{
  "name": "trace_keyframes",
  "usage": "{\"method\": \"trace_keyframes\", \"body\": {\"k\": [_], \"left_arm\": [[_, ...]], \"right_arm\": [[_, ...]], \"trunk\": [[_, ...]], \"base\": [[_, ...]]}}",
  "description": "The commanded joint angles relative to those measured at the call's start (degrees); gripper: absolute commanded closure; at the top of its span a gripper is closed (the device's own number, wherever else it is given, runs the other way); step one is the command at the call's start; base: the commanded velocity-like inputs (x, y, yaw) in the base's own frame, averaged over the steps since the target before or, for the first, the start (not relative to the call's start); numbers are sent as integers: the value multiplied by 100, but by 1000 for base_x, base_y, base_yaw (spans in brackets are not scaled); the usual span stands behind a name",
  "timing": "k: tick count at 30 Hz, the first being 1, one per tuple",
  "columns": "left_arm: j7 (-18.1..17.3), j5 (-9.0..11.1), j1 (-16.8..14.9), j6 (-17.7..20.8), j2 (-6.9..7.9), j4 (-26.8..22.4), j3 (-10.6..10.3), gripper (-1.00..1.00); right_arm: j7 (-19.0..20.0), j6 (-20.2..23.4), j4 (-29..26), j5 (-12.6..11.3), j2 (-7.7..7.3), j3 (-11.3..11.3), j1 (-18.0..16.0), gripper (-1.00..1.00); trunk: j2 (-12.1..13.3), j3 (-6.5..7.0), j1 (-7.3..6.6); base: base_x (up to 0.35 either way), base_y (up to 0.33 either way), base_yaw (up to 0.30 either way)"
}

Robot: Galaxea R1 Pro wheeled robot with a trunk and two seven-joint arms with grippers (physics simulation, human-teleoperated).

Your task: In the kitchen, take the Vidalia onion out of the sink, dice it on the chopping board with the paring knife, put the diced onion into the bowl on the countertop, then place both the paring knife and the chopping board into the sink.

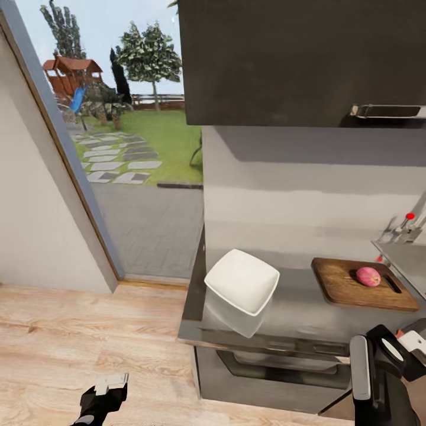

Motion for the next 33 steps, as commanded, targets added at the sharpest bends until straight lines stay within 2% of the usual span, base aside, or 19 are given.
{"method": "trace_keyframes", "body": {"k": [1, 10, 21, 33], "left_arm": [[7, 30, -9, -30, -4, 22, -48, -100], [6, 30, -8, -30, -4, 22, -48, -100], [6, 30, -7, -30, -10, 24, -48, -100], [6, 30, -9, -30, -13, 22, -48, -100]], "right_arm": [[-21, 33, -10, -21, 2, -6, -5, 100], [-25, 26, -34, 4, -1, -3, -3, 100], [-25, 25, -55, 20, -15, -3, -5, 100], [-25, 25, -65, 20, -42, 2, -6, 100]], "trunk": [[-7, -6, 1], [-7, 49, 1], [-7, 146, 1], [-7, 254, 1]], "base": [[-14, -173, 182], [-92, -275, 144], [-148, -243, 11], [-232, -230, 0]]}}
